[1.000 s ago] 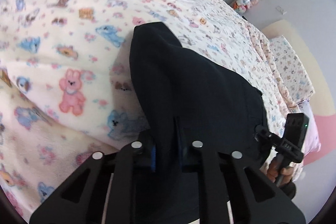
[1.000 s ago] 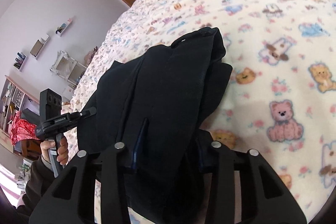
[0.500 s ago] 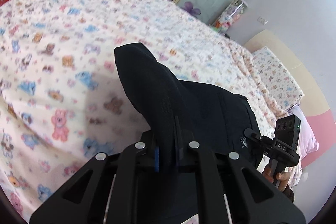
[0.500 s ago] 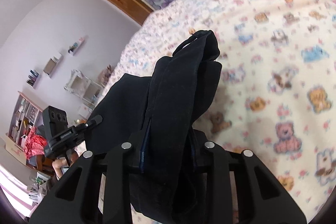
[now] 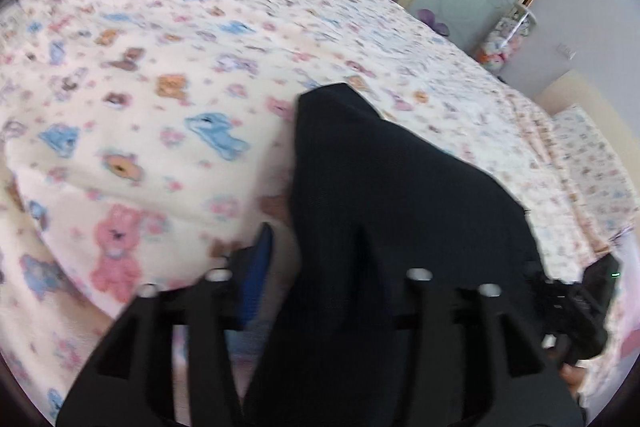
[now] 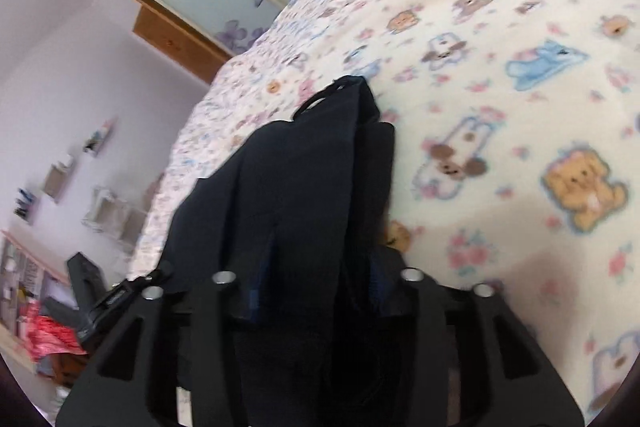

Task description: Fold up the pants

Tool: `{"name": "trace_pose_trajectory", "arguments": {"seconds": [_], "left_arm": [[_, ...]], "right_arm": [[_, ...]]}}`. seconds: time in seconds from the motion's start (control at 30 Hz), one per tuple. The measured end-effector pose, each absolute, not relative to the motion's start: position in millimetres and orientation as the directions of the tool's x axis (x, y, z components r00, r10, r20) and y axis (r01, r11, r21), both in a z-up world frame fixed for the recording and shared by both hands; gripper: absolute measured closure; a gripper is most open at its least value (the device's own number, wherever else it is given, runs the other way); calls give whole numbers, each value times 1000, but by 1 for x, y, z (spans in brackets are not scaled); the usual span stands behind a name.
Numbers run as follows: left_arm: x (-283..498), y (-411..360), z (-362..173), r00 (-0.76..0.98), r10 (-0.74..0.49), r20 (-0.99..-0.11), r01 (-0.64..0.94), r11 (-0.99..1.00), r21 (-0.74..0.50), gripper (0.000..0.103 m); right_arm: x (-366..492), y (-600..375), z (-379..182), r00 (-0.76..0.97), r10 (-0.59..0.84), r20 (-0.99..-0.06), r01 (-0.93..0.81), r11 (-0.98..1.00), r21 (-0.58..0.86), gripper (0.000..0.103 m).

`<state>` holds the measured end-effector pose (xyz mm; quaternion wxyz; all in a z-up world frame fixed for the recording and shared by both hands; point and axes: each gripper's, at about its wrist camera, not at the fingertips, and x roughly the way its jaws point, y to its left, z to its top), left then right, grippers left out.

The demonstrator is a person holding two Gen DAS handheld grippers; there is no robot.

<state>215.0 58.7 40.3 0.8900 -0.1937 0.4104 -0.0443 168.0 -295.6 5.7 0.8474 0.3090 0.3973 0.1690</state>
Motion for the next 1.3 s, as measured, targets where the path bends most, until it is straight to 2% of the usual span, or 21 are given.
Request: {"name": "trace_pose_trajectory", "arguments": {"seconds": [0.03,0.1,0.17,0.23,0.33,0.4,0.53,0.63,0.77,0.93,1.07,1.1,1.2,1.27,1.3], "left_arm": [[212,60,42,668,-224,-710,-81,926,-369,50],[202,68,56,703,-165,-692,-109,937,-333,47],[182,75,79,765,-53,-642,-150,955,-257,37],[164,72,100,819,28,-574,-163,969,-184,20],[133,44,124,877,38,-478,-102,989,-108,3],[120,14,126,883,-3,-469,-35,997,-73,2],[110,-31,105,850,-11,-527,12,1000,-1,2],[104,-49,88,835,36,-549,-1,998,64,2],[102,-52,68,811,53,-583,-10,997,77,2],[122,-45,35,741,16,-672,-3,1000,20,2],[130,-41,23,719,-8,-694,-5,1000,-17,2],[130,-40,24,720,-17,-694,-2,1000,-26,2],[113,-31,37,752,-55,-657,6,997,-77,2],[91,-19,52,795,-55,-603,-8,995,-101,2],[80,-15,58,814,-53,-579,-11,994,-106,2]], "right_arm": [[168,-294,8,630,511,-585,-37,772,635,42],[166,-295,15,637,475,-607,-28,801,598,40],[155,-305,31,695,420,-583,-7,816,579,40],[139,-311,52,775,342,-532,7,837,547,40],[114,-283,85,816,309,-488,-94,904,416,40],[97,-246,94,804,313,-505,-182,939,292,40],[68,-197,93,814,274,-512,-242,961,130,40],[57,-187,85,809,263,-525,-236,964,119,40],[51,-180,68,807,204,-554,-207,977,59,40],[73,-182,34,719,184,-670,-160,982,97,39],[73,-173,30,721,158,-674,-169,984,50,30],[74,-171,30,720,164,-674,-179,983,47,25],[68,-176,38,726,196,-660,-195,978,76,25],[51,-188,55,757,219,-615,-175,976,132,24],[41,-193,62,777,215,-592,-157,976,148,18]]}}
